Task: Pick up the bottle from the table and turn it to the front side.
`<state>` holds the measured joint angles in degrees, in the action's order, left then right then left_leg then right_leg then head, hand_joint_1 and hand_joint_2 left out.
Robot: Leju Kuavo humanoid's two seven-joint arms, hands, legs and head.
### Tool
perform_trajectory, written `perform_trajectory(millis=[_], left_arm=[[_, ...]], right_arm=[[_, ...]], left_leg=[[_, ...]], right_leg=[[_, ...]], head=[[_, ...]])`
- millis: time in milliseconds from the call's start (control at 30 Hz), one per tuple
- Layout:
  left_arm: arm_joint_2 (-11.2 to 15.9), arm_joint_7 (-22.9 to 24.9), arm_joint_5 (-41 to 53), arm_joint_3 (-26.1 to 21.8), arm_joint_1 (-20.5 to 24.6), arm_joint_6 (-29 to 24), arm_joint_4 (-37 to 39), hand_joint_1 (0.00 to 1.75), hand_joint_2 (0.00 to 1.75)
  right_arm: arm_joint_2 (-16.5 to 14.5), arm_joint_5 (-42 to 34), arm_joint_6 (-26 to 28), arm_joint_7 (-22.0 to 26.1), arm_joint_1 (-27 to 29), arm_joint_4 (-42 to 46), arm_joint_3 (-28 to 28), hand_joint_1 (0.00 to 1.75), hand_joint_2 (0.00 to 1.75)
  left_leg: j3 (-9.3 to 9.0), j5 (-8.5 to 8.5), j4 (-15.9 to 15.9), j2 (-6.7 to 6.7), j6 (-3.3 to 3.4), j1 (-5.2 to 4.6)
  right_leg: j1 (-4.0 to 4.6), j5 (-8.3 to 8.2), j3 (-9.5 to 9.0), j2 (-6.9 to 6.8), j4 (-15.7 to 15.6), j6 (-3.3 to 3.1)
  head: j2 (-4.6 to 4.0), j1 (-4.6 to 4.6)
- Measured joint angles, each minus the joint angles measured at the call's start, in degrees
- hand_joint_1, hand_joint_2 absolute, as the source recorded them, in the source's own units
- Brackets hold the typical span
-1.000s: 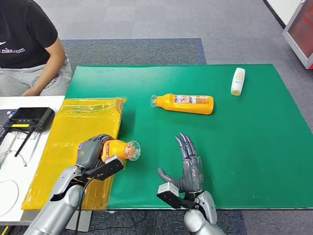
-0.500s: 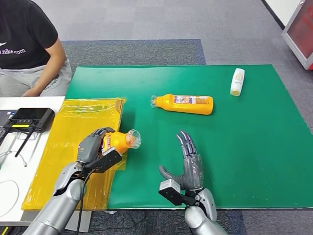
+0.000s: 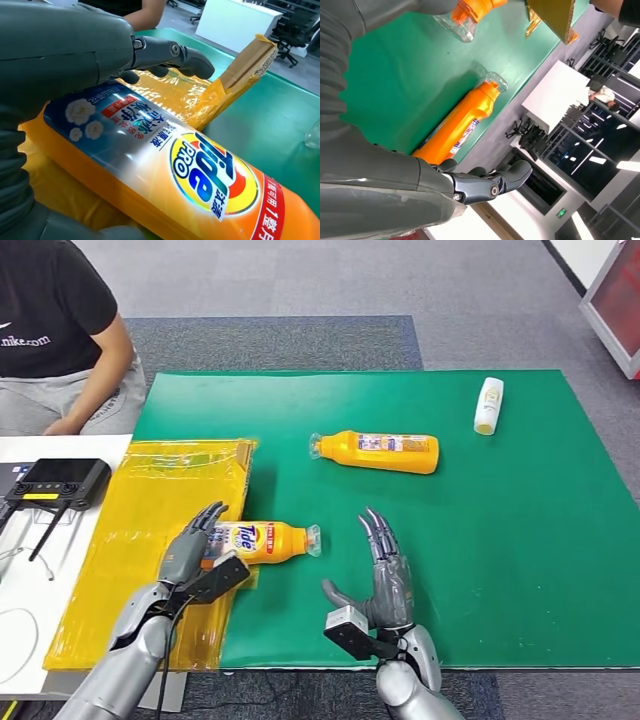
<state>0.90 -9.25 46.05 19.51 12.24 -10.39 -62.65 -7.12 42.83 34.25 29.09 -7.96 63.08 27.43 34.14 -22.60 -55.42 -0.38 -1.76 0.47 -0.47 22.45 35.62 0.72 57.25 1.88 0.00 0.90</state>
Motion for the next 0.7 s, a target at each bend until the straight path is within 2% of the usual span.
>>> perform_trajectory(millis=[167,300,367,400,467,533,633,700], left_arm=[[-0.1,0.0,0.4,0.0,0.1,0.0,0.2,0.09,1.75],[-0.1,-0.8,1.2,0.1,-0.2,-1.7,0.1,0.01,1.75],[-0.4,-4.4,0.0,0.1,-1.2,-5.8,-1.3,0.0,1.75],[-0.7,-8.0,-2.1,0.1,-2.0,-8.8,-3.1,0.0,1.75],[-1.5,-16.8,-9.6,0.2,-4.1,-13.9,-8.5,0.0,1.75],[-2.4,-23.3,-20.0,0.6,-6.1,-14.1,-15.4,0.0,1.75],[-3.3,-26.2,-39.1,1.2,-8.7,-6.7,-25.5,0.0,1.75],[-3.8,-27.0,-47.7,1.2,-10.2,-2.7,-30.7,0.0,1.75]], right_arm=[[-0.1,-0.3,0.1,0.4,0.0,-0.2,0.0,0.0,1.75],[-0.2,-0.3,0.2,0.4,0.0,-0.2,0.0,0.0,1.75],[-0.2,-0.6,0.2,0.6,0.1,-0.3,0.0,0.0,1.75],[-0.2,-0.8,0.3,0.8,0.1,-0.3,0.0,0.0,1.75],[-0.2,-1.5,0.3,1.5,0.1,-0.4,0.0,0.0,1.75],[-0.2,-2.1,0.3,1.8,0.0,-0.7,0.3,0.0,1.75],[-0.2,-2.6,1.0,1.9,0.1,-1.1,0.7,0.0,1.75],[-0.2,-2.8,1.4,1.9,0.3,-1.3,0.7,0.0,1.75]], left_leg=[[0.0,0.0,0.0,0.0,0.0,0.0],[0.0,0.01,0.0,0.0,-0.01,0.0],[0.02,0.01,0.0,0.01,-0.01,0.0],[0.05,0.01,0.0,0.01,-0.01,0.0],[0.1,0.01,0.0,0.0,0.0,0.0],[0.14,-0.01,0.0,0.0,0.01,0.0],[0.17,-0.04,0.0,0.01,0.01,0.0],[0.19,-0.05,0.0,0.0,0.01,0.0]], right_leg=[[0.0,0.0,0.01,0.0,0.0,0.0],[0.0,0.0,0.01,0.01,0.0,0.0],[0.0,-0.01,0.04,0.01,0.0,0.0],[0.0,-0.01,0.07,0.01,0.0,0.0],[0.0,0.0,0.1,0.0,0.0,0.01],[-0.01,0.01,0.12,0.0,0.0,0.02],[-0.01,0.05,0.16,0.0,0.0,0.06],[0.0,0.09,0.17,0.0,0.0,0.08]], head=[[0.0,0.0],[0.0,0.01],[0.0,0.0],[0.0,-0.01],[0.0,0.01],[0.0,0.02],[0.0,0.01],[0.0,0.01]])
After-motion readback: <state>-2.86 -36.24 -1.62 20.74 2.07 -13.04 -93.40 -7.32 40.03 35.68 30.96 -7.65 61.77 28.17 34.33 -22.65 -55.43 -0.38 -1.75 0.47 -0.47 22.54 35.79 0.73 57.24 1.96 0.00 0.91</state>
